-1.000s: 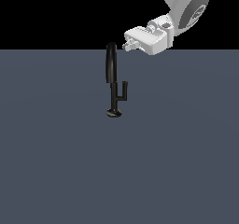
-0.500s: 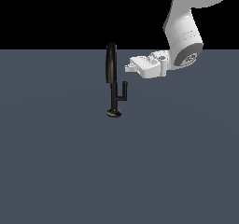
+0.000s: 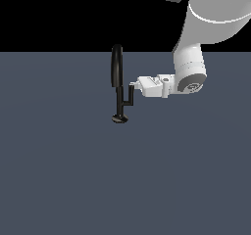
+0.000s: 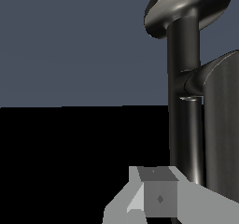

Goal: Turn on the faucet by rotating a designated handle.

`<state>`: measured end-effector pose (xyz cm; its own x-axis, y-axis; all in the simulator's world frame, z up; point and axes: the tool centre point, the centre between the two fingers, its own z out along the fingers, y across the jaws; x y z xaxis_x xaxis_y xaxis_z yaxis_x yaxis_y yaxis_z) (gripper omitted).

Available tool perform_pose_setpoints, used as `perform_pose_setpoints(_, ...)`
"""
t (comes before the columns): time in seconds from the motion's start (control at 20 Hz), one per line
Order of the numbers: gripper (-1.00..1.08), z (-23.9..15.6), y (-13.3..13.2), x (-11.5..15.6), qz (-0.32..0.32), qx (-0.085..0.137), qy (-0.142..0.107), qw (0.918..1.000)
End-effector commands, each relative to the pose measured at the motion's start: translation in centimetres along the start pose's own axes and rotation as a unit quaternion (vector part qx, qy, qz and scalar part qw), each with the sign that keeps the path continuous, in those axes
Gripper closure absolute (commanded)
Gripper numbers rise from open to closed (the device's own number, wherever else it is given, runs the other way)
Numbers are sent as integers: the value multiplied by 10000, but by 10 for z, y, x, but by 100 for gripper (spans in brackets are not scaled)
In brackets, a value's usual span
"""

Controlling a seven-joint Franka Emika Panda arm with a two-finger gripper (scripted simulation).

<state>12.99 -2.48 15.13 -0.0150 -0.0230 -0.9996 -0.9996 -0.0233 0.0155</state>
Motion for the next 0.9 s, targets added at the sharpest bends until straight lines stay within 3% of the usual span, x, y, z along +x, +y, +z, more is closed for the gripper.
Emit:
perform_pose_setpoints(0.0,108,1,-2,7,82,88,-87,9999)
perform_pose_setpoints(0.85,108,3,12,5,104,115,-116,9998)
